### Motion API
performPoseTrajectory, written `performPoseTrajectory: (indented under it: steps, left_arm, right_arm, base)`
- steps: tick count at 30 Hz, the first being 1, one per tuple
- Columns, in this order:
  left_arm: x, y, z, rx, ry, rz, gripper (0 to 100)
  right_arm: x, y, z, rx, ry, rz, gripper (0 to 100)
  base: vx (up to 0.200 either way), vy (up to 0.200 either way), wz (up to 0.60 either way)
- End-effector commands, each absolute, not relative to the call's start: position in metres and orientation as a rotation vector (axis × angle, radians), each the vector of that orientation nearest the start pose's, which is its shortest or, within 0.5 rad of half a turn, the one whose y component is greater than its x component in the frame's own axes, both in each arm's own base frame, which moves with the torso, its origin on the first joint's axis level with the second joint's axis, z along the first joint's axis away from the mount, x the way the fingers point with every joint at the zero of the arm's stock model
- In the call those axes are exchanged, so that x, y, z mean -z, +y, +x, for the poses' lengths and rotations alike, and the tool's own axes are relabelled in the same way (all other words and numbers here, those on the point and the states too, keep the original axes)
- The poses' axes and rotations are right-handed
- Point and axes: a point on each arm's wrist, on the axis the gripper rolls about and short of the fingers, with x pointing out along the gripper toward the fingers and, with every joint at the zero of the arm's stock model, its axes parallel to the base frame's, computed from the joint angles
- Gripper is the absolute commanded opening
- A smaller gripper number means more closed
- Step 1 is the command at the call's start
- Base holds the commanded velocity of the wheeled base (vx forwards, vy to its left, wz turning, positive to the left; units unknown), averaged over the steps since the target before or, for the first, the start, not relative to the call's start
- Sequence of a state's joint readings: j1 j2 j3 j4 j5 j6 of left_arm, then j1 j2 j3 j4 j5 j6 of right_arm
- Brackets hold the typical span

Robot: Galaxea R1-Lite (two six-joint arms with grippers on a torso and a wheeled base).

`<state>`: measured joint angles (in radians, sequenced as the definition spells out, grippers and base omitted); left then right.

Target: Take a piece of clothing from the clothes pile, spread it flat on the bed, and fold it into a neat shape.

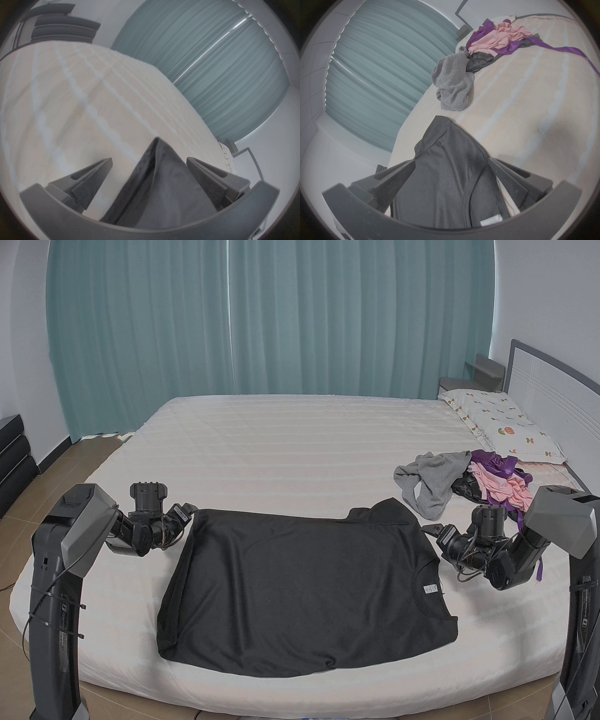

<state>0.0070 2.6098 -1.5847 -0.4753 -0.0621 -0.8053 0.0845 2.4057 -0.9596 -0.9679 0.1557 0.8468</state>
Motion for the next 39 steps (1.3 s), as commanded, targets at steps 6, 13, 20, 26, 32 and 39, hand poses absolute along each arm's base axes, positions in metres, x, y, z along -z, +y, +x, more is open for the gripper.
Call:
performPoseTrajectory:
  steps: [6, 13, 20, 26, 32, 39]
  left_arm:
    - [-0.019, -0.001, 0.465, -0.111, 0.617, -0.873, 100]
    - [-0.016, -0.002, 0.466, -0.117, 0.623, -0.905, 100]
    - [-0.013, -0.004, 0.467, -0.114, 0.627, -0.908, 100]
    - [-0.006, -0.005, 0.470, -0.114, 0.634, -0.907, 100]
    - [-0.006, -0.006, 0.470, -0.114, 0.635, -0.906, 100]
    - [-0.008, -0.006, 0.469, -0.120, 0.637, -0.904, 100]
  right_arm:
    - [0.042, 0.029, 0.466, -0.004, 0.646, 0.827, 100]
    - [0.049, 0.031, 0.486, -0.052, 0.652, 0.755, 100]
    - [0.055, 0.031, 0.493, -0.048, 0.658, 0.756, 0]
    - [0.037, 0.020, 0.503, -0.041, 0.572, 0.771, 0]
    - [0.025, 0.011, 0.507, -0.044, 0.511, 0.778, 0]
    - [0.025, 0.010, 0.509, -0.029, 0.494, 0.776, 0]
  base:
    - [0.000, 0.000, 0.00]
    - [0.000, 0.000, 0.00]
    - [0.000, 0.000, 0.00]
    - [0.000, 0.000, 0.00]
    - [0.000, 0.000, 0.00]
    - [0.000, 0.000, 0.00]
